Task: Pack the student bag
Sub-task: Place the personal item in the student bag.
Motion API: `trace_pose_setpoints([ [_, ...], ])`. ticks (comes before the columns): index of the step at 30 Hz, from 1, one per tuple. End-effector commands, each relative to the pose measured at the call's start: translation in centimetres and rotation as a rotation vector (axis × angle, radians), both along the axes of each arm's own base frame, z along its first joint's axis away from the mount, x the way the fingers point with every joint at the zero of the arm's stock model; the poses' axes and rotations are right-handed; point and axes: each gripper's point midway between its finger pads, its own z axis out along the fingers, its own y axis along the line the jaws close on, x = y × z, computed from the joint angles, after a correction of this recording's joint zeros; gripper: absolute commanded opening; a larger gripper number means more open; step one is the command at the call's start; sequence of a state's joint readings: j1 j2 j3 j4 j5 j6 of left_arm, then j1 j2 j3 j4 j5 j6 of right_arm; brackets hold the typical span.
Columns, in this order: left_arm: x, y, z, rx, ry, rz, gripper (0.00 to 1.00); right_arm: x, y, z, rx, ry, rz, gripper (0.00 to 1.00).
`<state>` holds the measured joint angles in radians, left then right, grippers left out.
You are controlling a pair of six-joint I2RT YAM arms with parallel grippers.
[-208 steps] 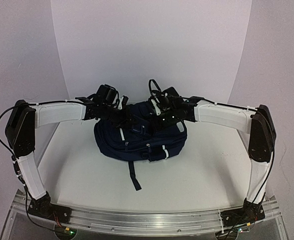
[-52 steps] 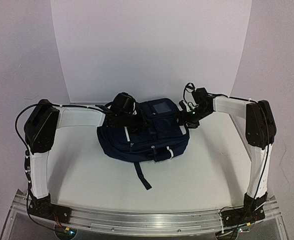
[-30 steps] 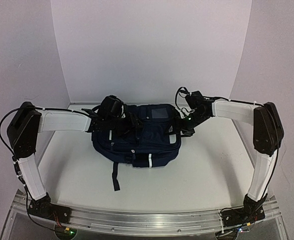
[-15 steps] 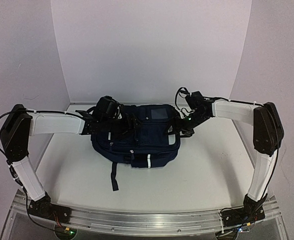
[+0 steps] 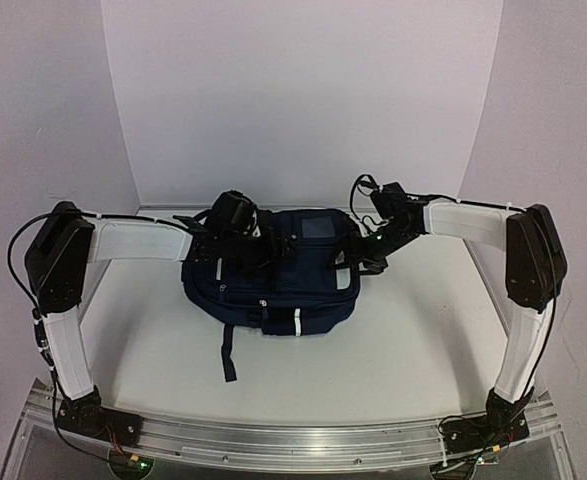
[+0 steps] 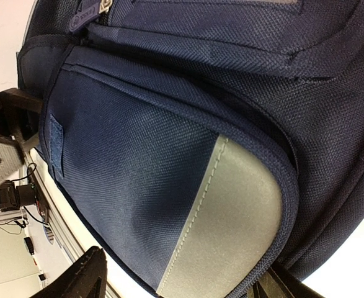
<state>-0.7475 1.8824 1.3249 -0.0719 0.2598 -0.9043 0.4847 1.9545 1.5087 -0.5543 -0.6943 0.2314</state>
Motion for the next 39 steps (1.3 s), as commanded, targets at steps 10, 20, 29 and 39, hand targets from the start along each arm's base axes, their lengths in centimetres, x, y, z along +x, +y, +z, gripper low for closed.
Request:
trace_pose_setpoints([
  [10,-2.7,-6.9,1.9,-0.119,-0.058,-0.274,0.64,-0.8,2.1,1.1,0.073,-0.014,0.055,0.75],
  [20,-1.8,-2.3,4.2,0.054,-0.137,-0.111,0.74,-1.2,1.9,1.2,0.066,-0.025,0.056,0.75],
  [29,-3.5,4.9,9.5,0.181,-0.219,0.051,0.74,-1.0,1.0,2.9,0.035,-0.137,0.073,0.75],
  [39,-3.6,9.7,6.1,0.262,-0.116,0.141,0.7,-0.5,2.5,9.6,0.098,-0.308,0.109,0.73],
])
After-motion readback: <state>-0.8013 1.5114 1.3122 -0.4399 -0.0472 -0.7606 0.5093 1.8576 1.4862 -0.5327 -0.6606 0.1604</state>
